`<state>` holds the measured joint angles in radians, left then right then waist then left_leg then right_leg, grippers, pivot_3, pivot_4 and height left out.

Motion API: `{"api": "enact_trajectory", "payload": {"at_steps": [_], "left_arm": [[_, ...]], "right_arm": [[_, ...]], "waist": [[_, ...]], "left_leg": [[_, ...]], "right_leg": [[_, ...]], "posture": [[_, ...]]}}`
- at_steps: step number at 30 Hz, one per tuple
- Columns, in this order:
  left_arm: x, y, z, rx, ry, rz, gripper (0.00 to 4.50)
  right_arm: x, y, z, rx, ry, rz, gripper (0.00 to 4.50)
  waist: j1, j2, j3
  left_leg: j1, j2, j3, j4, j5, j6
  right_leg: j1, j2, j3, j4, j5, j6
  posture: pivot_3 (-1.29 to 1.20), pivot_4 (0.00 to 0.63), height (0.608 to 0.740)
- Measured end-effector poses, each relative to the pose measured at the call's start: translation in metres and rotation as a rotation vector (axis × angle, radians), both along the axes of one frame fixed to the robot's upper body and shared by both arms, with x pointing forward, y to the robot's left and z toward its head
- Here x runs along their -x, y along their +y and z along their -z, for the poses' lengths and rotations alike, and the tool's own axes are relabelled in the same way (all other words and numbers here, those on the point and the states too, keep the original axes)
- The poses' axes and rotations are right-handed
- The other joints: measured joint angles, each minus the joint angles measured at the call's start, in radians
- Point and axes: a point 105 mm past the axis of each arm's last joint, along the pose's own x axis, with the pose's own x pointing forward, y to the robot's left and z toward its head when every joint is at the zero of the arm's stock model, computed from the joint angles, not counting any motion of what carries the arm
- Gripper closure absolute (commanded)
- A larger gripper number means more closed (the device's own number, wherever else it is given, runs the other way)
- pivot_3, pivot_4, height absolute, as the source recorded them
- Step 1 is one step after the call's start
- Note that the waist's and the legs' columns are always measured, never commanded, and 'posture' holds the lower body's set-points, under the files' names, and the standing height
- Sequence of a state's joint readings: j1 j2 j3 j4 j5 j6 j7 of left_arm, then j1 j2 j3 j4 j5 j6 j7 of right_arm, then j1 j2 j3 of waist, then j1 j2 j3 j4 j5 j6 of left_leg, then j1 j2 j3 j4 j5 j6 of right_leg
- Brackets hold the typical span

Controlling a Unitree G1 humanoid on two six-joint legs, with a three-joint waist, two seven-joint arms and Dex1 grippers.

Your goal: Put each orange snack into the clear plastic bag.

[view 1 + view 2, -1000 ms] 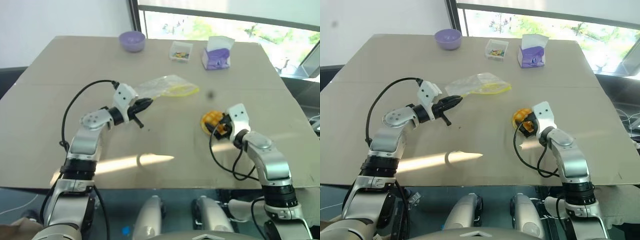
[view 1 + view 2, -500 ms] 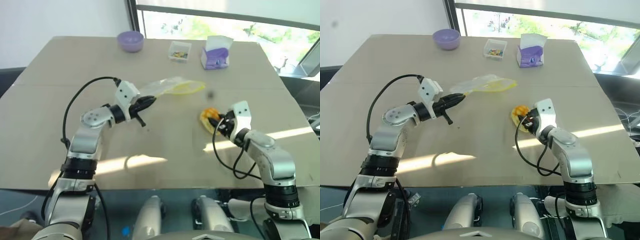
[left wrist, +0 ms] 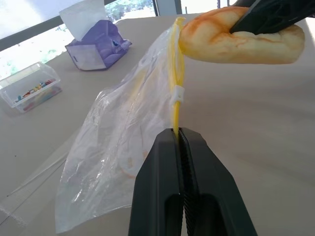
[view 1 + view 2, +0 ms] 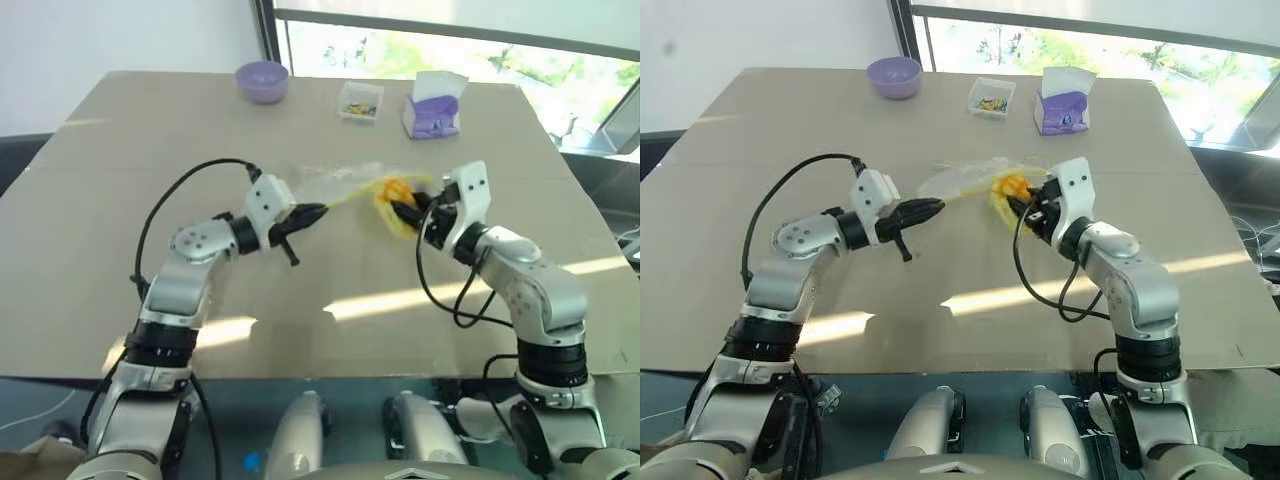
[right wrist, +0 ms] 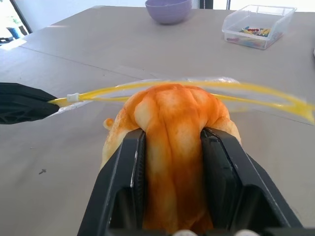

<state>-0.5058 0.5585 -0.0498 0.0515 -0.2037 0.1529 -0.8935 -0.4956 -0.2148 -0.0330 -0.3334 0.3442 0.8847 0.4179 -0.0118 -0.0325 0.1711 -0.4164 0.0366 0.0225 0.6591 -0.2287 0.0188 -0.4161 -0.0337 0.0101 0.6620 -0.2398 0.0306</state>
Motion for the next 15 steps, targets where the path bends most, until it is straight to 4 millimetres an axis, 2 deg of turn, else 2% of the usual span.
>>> {"api": "enact_trajectory", "payload": {"at_steps": [8, 15], "left_arm": [[0.0, 0.001, -0.001, -0.008, -0.012, -0.003, 4.5], [0.001, -0.001, -0.002, -0.006, -0.024, 0.007, 4.5]], "right_arm": [[0.008, -0.016, 0.001, 0.097, 0.005, -0.049, 2.83], [0.007, -0.015, 0.0, 0.096, 0.002, -0.047, 2.83]], "waist": [[-0.001, 0.0, 0.0], [-0.001, 0.0, 0.0]], "left_leg": [[0.0, 0.0, 0.0, 0.0, 0.0, 0.0], [0.0, 0.0, 0.0, 0.0, 0.0, 0.0]], "right_leg": [[0.0, 0.0, 0.0, 0.0, 0.0, 0.0], [0.0, 0.0, 0.001, 0.0, 0.0, 0.0]], "posture": [[0.0, 0.15, 0.733], [0.0, 0.15, 0.733]]}}
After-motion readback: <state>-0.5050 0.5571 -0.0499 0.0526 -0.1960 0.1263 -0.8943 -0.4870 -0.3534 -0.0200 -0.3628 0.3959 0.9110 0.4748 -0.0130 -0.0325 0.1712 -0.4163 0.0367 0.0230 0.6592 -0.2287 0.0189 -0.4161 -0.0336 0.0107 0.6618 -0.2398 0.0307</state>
